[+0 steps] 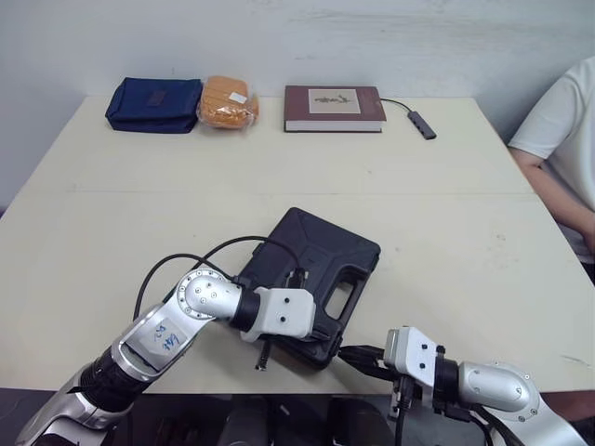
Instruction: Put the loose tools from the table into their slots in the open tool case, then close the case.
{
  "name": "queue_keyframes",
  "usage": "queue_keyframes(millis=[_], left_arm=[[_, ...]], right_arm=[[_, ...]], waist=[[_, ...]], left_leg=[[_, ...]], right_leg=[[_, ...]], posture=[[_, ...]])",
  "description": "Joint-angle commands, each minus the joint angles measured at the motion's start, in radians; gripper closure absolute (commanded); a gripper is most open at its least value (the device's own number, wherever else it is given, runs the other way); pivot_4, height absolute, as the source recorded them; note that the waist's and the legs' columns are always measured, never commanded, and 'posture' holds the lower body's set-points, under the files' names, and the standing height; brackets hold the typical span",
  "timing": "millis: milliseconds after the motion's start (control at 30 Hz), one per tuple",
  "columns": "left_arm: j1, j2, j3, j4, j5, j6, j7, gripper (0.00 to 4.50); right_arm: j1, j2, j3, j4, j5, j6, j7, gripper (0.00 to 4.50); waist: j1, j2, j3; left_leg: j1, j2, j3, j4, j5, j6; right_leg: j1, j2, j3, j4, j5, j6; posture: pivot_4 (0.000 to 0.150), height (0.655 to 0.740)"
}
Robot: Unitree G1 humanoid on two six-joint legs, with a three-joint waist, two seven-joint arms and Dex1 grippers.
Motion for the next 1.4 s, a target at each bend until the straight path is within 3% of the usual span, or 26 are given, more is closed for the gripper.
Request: queue_keyframes(millis=[33, 467, 967, 1100, 1400], left_arm=[[0.049, 0.047, -0.11, 0.108, 0.095, 0.057, -0.026, 4.45], [0.053, 0.081, -0.138, 0.117, 0.111, 0.105, -0.029, 4.45], [0.058, 0.082, -0.14, 0.127, 0.114, 0.111, -0.019, 4.45], [0.058, 0.08, -0.141, 0.129, 0.112, 0.111, -0.015, 4.45], [0.063, 0.083, -0.142, 0.127, 0.111, 0.113, -0.011, 4.45]], right_arm=[[-0.028, 0.018, 0.001, -0.04, 0.027, -0.006, -0.009, 4.5], [-0.137, 0.048, 0.031, -0.037, 0.051, 0.094, -0.009, 4.5], [-0.1, -0.016, 0.021, -0.131, 0.162, 0.222, 0.039, 4.5], [-0.118, 0.001, 0.03, -0.123, 0.162, 0.212, 0.017, 4.5], [-0.096, -0.047, 0.004, -0.107, 0.163, 0.171, 0.052, 4.5]], waist=[[0.0, 0.0, 0.0], [-0.007, -0.001, -0.002], [-0.004, 0.002, -0.007], [-0.003, 0.001, -0.008], [-0.001, 0.0, -0.01]], left_leg=[[0.0, 0.0, 0.0, 0.0, 0.0, 0.0], [0.013, 0.003, 0.0, -0.004, -0.003, -0.007], [0.013, 0.004, -0.001, -0.008, -0.004, -0.009], [0.013, 0.004, -0.002, -0.009, -0.004, -0.009], [0.014, 0.002, -0.002, -0.015, -0.004, -0.009]], right_leg=[[0.0, 0.0, 0.0, 0.0, 0.0, 0.0], [0.008, 0.002, 0.0, 0.002, -0.004, -0.007], [0.008, 0.002, 0.0, 0.0, -0.005, -0.008], [0.009, 0.002, 0.0, -0.002, -0.01, -0.016], [0.01, 0.002, -0.001, -0.007, -0.006, -0.009]], posture=[[0.15, 0.74], [0.15, 0.74], [0.15, 0.74], [0.15, 0.74], [0.15, 0.74]])
